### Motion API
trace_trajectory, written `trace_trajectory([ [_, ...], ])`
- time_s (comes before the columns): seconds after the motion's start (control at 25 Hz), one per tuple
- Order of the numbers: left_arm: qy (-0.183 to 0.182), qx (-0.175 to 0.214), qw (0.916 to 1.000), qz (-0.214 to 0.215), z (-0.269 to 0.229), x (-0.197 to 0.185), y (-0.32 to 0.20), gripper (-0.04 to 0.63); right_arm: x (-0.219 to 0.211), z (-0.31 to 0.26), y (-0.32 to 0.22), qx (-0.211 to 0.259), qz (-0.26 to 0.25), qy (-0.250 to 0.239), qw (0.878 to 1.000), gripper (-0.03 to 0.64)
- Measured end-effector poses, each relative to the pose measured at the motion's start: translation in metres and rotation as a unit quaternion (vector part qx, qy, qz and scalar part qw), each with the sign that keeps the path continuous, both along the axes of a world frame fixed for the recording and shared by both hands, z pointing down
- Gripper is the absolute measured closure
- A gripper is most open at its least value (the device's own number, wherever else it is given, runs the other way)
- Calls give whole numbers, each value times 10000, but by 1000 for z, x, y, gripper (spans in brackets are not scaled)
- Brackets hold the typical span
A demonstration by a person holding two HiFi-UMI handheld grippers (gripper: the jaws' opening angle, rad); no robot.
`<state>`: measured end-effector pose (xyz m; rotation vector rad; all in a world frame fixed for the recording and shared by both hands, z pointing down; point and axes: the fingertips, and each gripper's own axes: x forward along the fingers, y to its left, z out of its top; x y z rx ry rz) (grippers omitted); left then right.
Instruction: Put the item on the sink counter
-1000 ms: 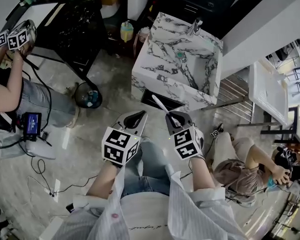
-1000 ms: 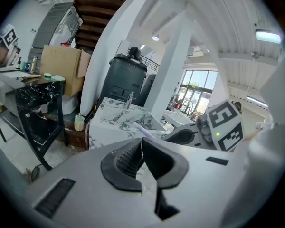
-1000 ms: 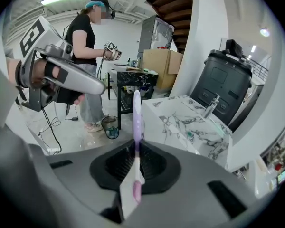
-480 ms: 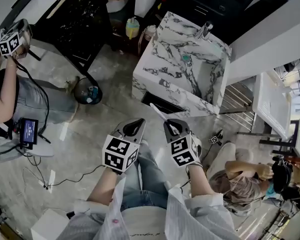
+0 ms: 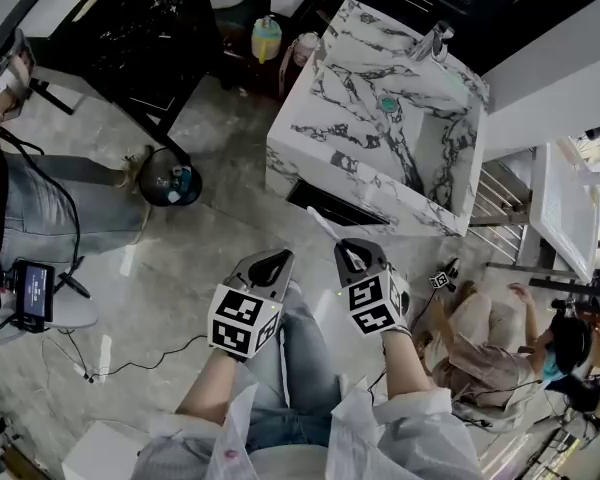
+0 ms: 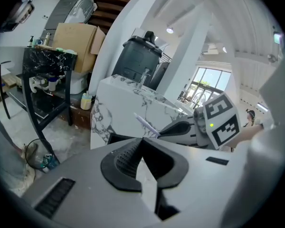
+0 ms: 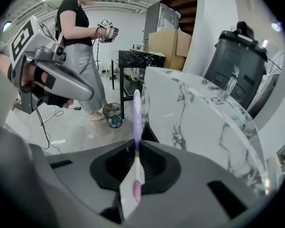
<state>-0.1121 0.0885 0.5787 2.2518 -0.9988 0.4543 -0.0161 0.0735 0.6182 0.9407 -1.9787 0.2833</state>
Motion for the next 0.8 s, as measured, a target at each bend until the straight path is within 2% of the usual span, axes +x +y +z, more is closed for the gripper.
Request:
trace_trajectory([
  [0.36,76,-33,9999,-144,81,1,-10,574,18,100,-23,-69,-16,374,9993,580],
  [0.8,187,-44,9998,-21,172,23,-17,574,43,218,-47,-166,288,475,9983,580],
])
